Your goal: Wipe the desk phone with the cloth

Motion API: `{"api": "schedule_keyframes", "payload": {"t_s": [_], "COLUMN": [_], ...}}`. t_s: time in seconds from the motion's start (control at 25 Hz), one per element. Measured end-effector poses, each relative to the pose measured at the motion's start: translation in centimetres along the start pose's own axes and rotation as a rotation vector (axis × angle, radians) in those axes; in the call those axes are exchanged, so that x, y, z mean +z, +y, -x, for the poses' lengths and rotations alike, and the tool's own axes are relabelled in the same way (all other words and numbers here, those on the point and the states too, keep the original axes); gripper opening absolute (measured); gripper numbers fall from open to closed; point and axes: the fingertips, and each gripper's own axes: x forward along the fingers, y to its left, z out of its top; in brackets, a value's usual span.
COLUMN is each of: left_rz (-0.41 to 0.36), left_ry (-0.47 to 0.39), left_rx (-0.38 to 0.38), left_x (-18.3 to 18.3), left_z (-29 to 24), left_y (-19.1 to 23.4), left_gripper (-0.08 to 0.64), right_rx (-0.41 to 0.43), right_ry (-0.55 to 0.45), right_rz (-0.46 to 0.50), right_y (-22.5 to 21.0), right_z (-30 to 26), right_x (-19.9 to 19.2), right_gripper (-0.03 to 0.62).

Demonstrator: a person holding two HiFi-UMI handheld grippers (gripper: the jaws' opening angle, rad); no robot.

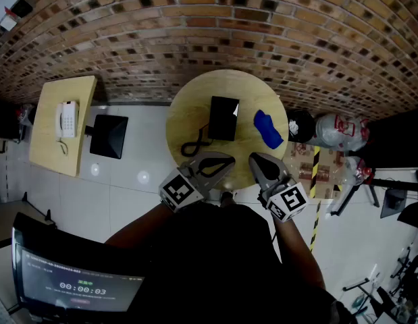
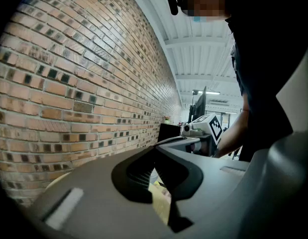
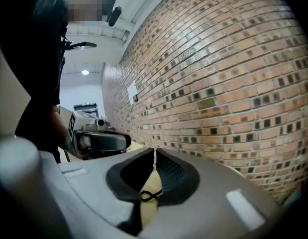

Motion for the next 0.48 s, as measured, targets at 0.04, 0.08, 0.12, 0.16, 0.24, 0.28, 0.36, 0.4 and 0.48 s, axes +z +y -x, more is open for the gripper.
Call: {"api": "schedule_keyframes", "payload": {"t_s": [0.04,0.08,0.12,0.16,0.24,0.28,0.36,0.4,0.48], "left_rz": [0.001,0.001,0.0,0.0,0.001,0.0,0.002,0.001,0.0], "left_ry": [0.0,0.001,0.003,0.006,0.015,0.018,0.022,0.024,0.028], "left_rx": [0.002,0.004,0.006,0.008,0.011,0.012,0.014,0.015,0.018], "left_x": [0.0,-0.1,-0.1,-0.2,-0.3,-0.4,-0.6,-0.7,-0.9], "left_z": [-0.1,-0.3,-0.5,-0.7,-1.2,-1.4,-1.9,-2.2,-2.6], "left_y": [0.1,0.2,0.4,0.5,0.7,0.8,1.1,1.2,1.4], "left_gripper": [0.006,0.006,0.006,0.006,0.006,0.006,0.006,0.006,0.006], "right_rx": [-0.006,-0.012,-0.017,-0.019,-0.023,-0.027,-0.038,-0.044,-0.057], "right_ry": [0.003,0.006,0.011,0.017,0.032,0.042,0.066,0.08,0.114], "right_rz": [0.002,0.003,0.001,-0.002,-0.009,-0.01,-0.011,-0.012,-0.009], "right_y": [-0.4,-0.8,-1.3,-1.8,-3.0,-3.6,-4.9,-5.6,-7.0], "right_z": [-0.1,-0.1,-0.2,-0.3,-0.4,-0.5,-0.7,-0.8,-1.2], "right_x": [-0.1,-0.3,-0.5,-0.8,-1.5,-2.0,-2.9,-3.5,-4.8], "right_gripper": [0.005,0.005,0.005,0.005,0.006,0.005,0.006,0.006,0.006]}}
